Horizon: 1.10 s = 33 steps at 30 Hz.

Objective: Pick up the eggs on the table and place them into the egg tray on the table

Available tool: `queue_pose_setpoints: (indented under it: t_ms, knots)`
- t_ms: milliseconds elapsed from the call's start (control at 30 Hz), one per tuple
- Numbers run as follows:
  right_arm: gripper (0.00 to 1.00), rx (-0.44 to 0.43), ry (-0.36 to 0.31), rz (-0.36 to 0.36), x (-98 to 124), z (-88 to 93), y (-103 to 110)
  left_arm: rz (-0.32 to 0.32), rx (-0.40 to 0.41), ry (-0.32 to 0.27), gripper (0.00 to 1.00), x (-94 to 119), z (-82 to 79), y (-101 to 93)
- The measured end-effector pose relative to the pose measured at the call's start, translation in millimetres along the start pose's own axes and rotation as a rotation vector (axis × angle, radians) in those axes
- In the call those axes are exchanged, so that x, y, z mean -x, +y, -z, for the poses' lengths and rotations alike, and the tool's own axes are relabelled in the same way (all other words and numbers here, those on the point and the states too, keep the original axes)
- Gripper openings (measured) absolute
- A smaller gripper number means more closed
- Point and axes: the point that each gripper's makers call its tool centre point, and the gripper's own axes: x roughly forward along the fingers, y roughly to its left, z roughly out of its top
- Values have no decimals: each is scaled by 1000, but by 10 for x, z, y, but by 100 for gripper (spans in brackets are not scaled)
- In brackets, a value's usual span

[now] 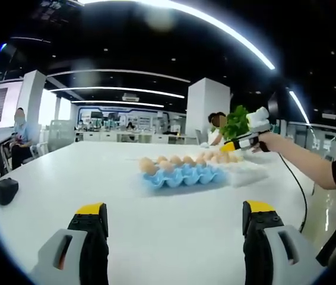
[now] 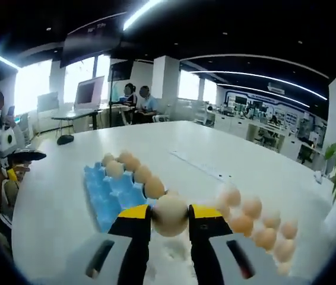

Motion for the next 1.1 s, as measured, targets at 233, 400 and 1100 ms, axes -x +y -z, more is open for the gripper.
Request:
queue_pose_setpoints:
  t_ms: [233,400,1100]
  knots:
    - [27,79,33,-63,-325,-181,243,4,-2,4,95,13,20,1]
    - [27,109,63,-111,-578,-221,412,12,-4,5,95,0,19,-4]
    - [27,140,182,-225,-1085,50,871,-2,7,6,100,28,23,81]
